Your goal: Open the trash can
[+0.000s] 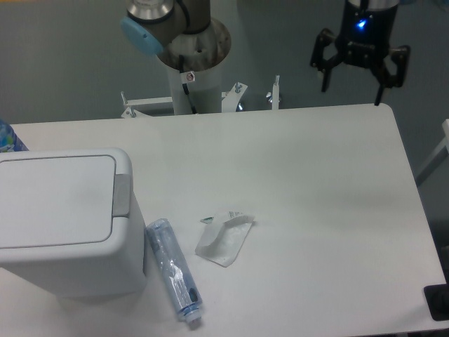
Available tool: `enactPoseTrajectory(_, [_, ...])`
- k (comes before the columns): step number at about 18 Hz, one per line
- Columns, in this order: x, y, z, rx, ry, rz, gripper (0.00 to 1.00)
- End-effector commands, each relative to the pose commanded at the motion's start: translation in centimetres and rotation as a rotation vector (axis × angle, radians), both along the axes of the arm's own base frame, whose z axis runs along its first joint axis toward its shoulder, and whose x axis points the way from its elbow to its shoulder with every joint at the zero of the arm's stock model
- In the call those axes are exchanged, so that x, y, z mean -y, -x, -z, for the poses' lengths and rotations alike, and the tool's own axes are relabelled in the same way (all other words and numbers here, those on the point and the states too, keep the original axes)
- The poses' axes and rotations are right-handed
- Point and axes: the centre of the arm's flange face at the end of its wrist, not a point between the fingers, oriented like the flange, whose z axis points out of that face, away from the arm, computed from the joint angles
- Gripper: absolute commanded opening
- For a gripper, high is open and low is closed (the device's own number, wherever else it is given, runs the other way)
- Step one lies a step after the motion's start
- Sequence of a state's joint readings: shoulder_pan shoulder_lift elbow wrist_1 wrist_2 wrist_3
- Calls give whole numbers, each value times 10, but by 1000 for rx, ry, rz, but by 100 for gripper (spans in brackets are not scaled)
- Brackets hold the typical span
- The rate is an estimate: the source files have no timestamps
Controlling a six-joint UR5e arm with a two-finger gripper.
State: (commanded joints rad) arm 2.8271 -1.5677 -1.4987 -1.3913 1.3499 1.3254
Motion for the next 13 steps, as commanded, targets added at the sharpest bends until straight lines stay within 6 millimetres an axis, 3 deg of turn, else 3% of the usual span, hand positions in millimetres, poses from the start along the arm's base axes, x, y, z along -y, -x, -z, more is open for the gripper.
enactPoseTrajectory(13, [-5, 8, 1, 23, -40, -124, 100])
